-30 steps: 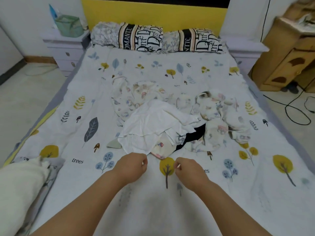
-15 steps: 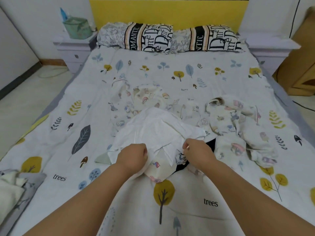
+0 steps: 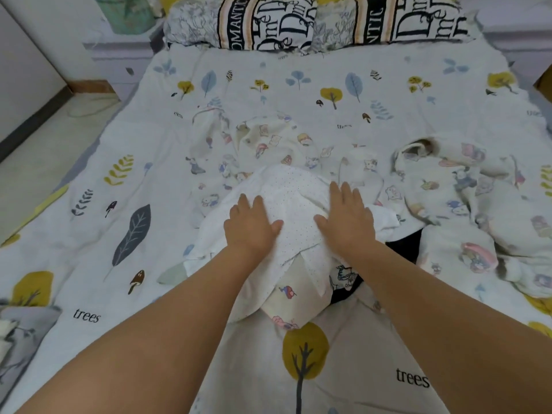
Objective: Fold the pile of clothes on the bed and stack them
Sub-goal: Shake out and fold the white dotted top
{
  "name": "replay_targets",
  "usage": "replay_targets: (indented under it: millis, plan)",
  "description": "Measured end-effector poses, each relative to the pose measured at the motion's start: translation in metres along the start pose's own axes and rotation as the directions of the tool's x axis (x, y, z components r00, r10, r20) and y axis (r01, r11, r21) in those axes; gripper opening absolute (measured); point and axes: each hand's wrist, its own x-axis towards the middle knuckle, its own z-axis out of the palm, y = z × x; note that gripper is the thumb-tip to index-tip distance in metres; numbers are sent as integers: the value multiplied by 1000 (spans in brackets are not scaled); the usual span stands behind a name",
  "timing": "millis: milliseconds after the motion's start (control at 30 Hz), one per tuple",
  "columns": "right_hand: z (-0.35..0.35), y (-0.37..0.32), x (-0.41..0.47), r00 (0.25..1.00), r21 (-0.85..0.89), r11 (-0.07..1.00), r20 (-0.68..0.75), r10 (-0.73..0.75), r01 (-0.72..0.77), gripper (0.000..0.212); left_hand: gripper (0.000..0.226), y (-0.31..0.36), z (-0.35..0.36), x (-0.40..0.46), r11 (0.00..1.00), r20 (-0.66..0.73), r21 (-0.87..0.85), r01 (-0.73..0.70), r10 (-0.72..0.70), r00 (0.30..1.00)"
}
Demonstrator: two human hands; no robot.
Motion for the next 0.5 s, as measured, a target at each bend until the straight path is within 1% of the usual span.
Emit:
replay_targets:
  millis: [33, 67, 100, 167, 200, 233, 300, 367, 400, 433, 500]
  plan:
    - [5, 2, 1, 1000, -43, 999, -8, -9, 9, 54, 50, -2, 3, 4, 999, -8, 13, -30, 30, 1000]
    - [11, 4, 2, 998, -74, 997, -48, -36, 32, 44, 39, -5, 5, 6, 997, -46, 12, -74, 74, 996]
    - [16, 6, -1, 989, -84, 993, -121, -89, 79, 33, 29, -7, 7, 8, 991, -113, -6, -136, 135, 984]
    - [23, 9, -9, 929, -64, 974, -293, -225, 216, 7, 17, -12, 8, 6, 957, -250, -70, -280, 255, 934]
    - [24, 11, -16, 888, -27, 961, -376, -265, 276, 10, 15, -13, 7, 2, 938, -297, -112, -327, 282, 912]
    - [25, 13, -25, 861, 26, 943, -416, -292, 332, 13, 14, -14, 5, -4, 922, -316, -161, -353, 291, 903]
    - [23, 14, -49, 857, 118, 915, -411, -309, 386, 10, 18, -11, 2, -24, 907, -288, -249, -341, 266, 920]
    - [22, 18, -72, 904, 163, 926, -329, -274, 340, 9, 17, -10, 1, -45, 894, -243, -321, -313, 242, 939]
    - [20, 19, -85, 934, 176, 937, -255, -251, 301, 12, 15, -11, 1, -56, 885, -234, -338, -320, 251, 939]
    - [17, 19, -99, 955, 213, 938, -182, -236, 272, 19, 13, -11, 1, -67, 878, -221, -346, -331, 267, 938]
    - [9, 19, -128, 971, 304, 925, -144, -191, 227, 41, 3, -12, 0, -89, 876, -161, -352, -329, 289, 944]
